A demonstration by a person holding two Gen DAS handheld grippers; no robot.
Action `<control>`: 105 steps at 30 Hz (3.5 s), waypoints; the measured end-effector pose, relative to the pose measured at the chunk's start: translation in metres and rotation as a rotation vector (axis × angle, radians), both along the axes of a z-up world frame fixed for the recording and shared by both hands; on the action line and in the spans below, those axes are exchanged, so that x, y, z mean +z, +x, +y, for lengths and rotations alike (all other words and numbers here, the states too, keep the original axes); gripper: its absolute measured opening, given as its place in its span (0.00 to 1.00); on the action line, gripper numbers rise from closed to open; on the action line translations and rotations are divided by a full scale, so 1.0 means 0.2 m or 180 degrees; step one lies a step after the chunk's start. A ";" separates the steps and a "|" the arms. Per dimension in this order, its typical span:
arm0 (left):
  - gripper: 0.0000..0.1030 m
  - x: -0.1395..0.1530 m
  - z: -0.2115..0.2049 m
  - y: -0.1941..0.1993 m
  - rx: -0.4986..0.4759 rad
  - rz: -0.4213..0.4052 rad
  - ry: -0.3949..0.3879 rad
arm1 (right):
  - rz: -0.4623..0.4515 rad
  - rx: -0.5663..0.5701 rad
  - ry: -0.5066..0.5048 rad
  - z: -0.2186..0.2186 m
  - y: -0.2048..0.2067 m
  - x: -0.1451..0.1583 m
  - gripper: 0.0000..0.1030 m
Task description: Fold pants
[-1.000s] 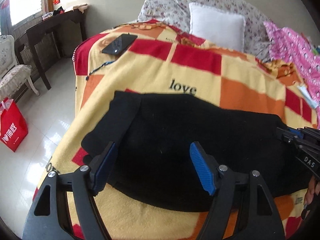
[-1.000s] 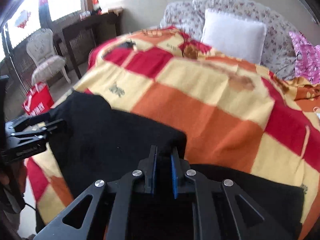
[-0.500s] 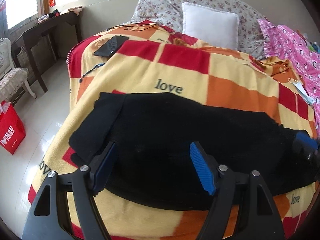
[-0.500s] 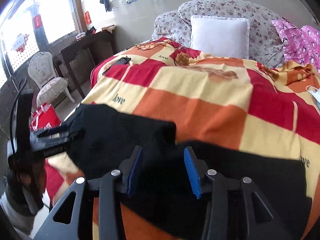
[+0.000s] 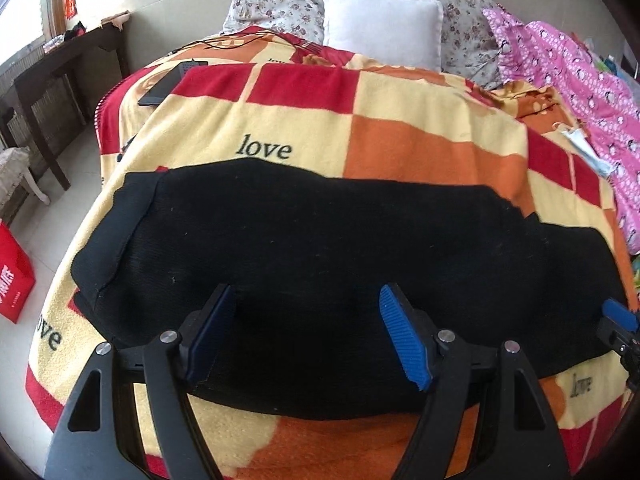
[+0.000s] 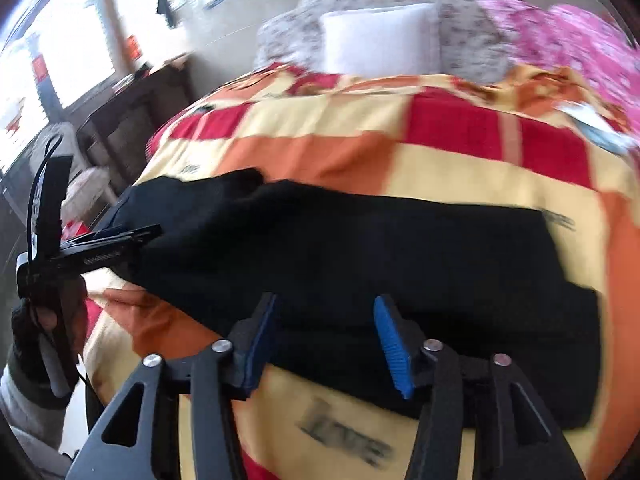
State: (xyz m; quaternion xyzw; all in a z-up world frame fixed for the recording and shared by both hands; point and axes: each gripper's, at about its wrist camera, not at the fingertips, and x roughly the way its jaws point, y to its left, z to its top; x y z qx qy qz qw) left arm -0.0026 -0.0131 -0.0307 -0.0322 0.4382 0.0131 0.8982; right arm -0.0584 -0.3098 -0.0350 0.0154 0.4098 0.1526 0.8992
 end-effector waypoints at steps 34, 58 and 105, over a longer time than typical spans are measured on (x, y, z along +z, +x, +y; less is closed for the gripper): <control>0.72 0.00 -0.05 0.01 -0.0015 0.0044 0.0074 | 0.0056 -0.1127 0.1278 -0.51 0.18 -0.11 0.04; 0.72 0.07 -0.03 0.03 0.0019 -0.0135 0.0195 | -0.0228 -0.0961 0.0432 -0.43 -0.17 0.22 0.38; 0.81 0.08 -0.07 0.01 -0.0144 -0.0076 -0.0220 | -0.0092 -0.0009 -0.0433 0.43 0.25 0.01 0.34</control>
